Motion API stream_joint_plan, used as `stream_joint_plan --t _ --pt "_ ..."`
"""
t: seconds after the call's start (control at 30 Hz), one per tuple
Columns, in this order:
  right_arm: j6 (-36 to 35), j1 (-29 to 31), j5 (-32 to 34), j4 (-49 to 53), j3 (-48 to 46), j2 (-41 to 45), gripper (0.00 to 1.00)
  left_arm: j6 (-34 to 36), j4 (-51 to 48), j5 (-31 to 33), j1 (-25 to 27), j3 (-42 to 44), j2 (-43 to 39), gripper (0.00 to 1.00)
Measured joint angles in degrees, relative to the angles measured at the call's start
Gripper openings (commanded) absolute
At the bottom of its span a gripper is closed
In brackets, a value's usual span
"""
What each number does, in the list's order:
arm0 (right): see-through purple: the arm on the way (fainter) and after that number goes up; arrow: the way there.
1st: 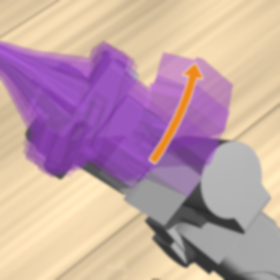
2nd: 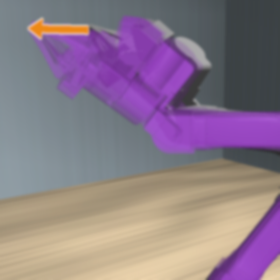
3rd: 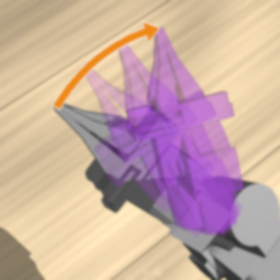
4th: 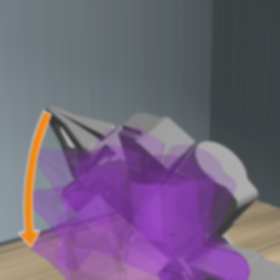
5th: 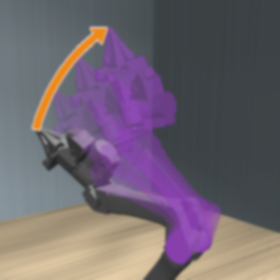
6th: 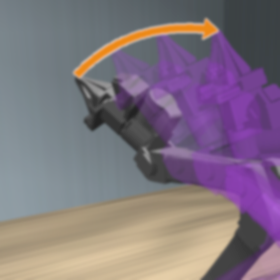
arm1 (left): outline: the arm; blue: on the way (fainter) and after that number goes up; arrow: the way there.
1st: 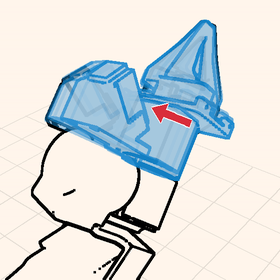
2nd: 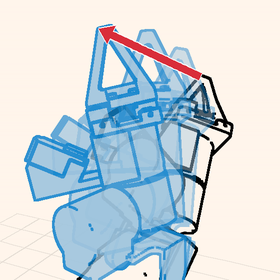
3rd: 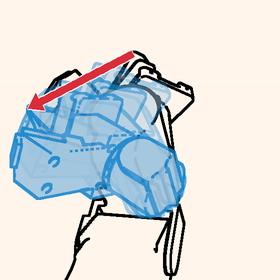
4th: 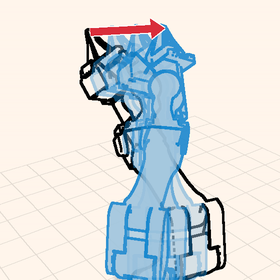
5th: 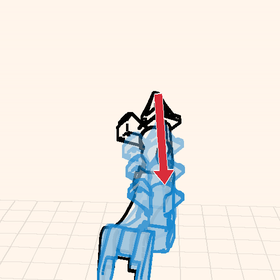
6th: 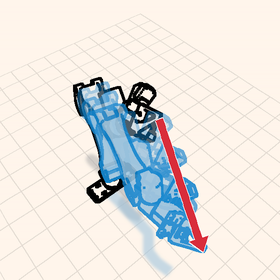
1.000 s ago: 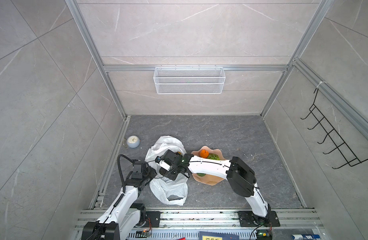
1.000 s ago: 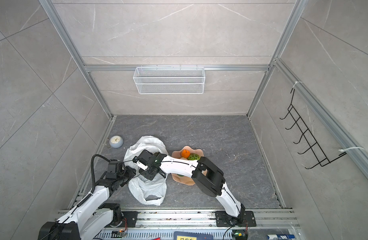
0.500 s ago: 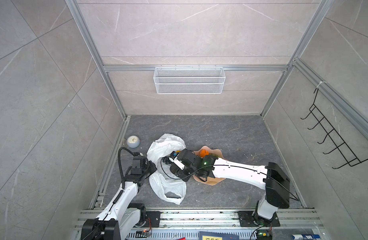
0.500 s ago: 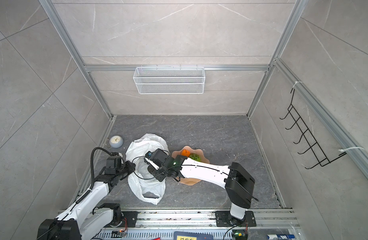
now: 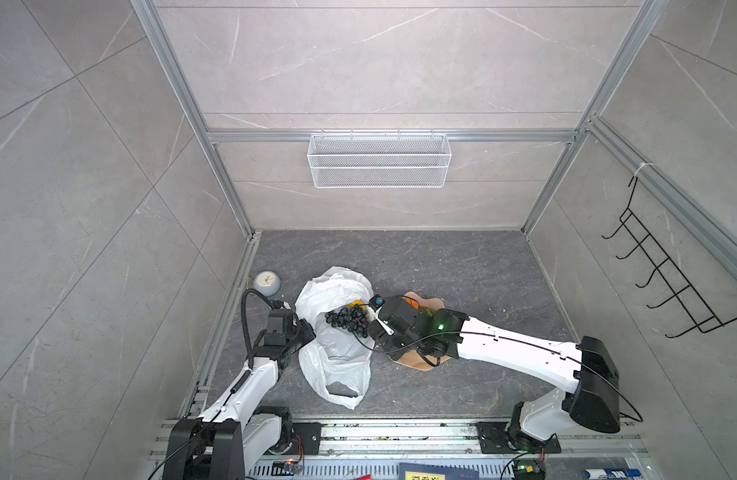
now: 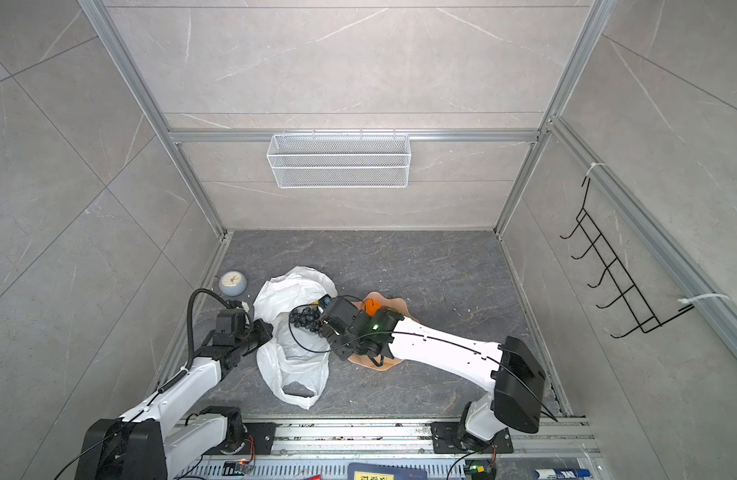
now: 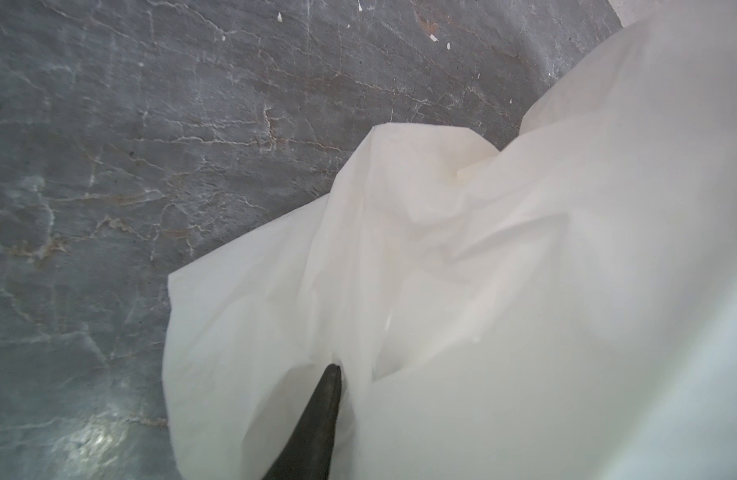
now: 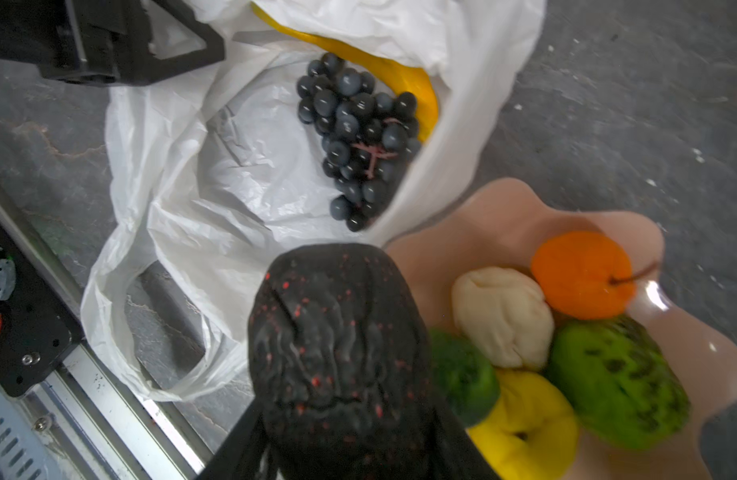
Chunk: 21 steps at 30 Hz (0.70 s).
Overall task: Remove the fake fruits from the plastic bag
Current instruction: 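Lift the avocado out and lower it into the pink bowl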
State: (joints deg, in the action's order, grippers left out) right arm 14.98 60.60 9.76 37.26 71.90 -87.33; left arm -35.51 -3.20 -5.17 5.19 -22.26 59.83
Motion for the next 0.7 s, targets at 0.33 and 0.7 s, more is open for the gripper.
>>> stream_joint_plan --t 0.33,0.7 --pt "9.5 -11.5 4.2 12.9 -3.8 9.0 0.35 0.0 0.2 0.0 0.0 0.7 -2.2 0.26" --pt "17.7 -15.1 4.2 22.6 -4.6 5.9 0.34 0.0 0.2 0.0 0.0 0.8 -2.9 0.26"
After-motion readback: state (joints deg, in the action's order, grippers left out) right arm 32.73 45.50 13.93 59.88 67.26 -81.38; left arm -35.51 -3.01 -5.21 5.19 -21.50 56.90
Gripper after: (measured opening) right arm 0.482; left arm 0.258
